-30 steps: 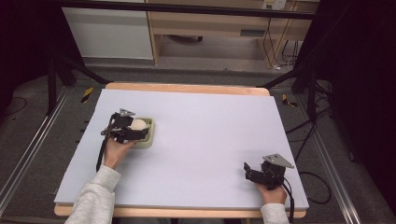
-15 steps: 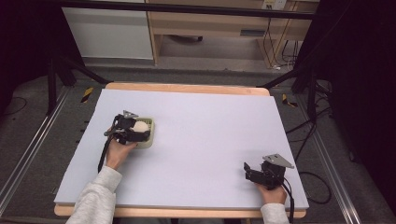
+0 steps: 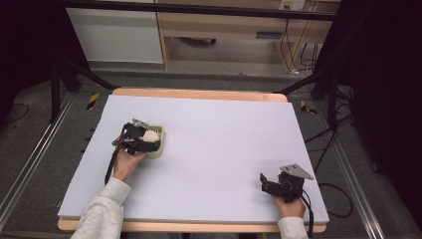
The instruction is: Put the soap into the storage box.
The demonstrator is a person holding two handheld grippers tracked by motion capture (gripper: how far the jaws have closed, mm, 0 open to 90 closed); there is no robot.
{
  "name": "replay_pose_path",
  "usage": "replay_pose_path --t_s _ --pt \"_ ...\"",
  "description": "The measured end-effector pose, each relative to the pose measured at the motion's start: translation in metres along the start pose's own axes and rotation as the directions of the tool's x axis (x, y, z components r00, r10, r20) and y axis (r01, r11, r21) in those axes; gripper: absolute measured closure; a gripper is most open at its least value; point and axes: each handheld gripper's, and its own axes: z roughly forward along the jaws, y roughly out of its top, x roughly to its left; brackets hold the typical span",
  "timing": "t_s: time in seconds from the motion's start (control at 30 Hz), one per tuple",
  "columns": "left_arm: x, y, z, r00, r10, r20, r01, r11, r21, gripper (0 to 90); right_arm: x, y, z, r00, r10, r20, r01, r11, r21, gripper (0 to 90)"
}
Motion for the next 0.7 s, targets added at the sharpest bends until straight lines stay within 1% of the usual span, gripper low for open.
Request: replay_pose_path --t_s 0.4,0.57,0.7 --pt "-0.0002 -0.001 0.0002 1.0 -0.001 -0.006 0.001 1.0 0.001 24.0 0.0 -0.0001 0.0 1.0 -0.004 0.002 0.004 1.0 -0.002 7.0" --pt "0.0002 -0.0011 0.0002 1.0 -0.008 0.001 0.008 1.0 -0.001 23.9 0.0001 -0.0001 0.0 1.0 -0.005 0.002 0.005 1.0 -0.003 7.0" --pt "0.0 -0.0011 0.0002 1.0 -0.005 -0.001 0.005 1.0 0.0 23.8 0.0002 -0.0001 -0.0001 1.0 -0.003 0.001 0.003 1.0 -0.004 7.0"
